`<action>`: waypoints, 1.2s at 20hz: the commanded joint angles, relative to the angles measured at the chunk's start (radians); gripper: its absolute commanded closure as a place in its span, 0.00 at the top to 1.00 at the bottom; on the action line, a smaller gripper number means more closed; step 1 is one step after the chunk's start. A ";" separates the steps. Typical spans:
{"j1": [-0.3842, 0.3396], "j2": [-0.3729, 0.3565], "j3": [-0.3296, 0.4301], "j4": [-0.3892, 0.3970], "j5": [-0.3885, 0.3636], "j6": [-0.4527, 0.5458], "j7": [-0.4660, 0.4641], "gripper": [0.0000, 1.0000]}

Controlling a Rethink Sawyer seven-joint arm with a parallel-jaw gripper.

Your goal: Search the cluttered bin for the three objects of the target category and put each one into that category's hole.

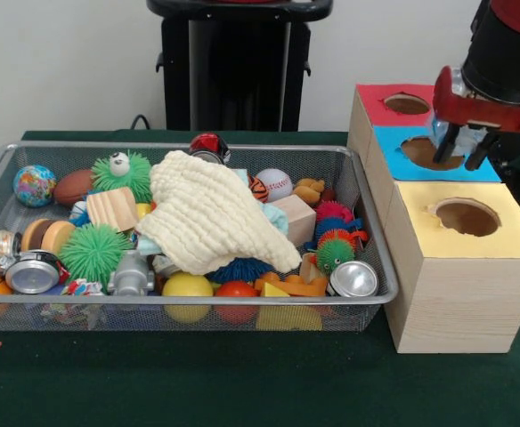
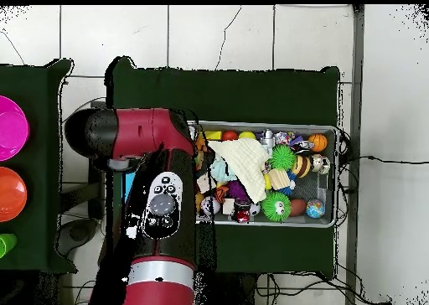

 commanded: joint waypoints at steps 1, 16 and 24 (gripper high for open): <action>-0.033 0.020 0.034 0.119 -0.057 -0.104 0.082 0.00; -0.014 0.042 -0.007 0.065 -0.068 0.116 0.092 0.00; -0.012 0.066 -0.008 0.082 -0.079 0.037 0.095 0.00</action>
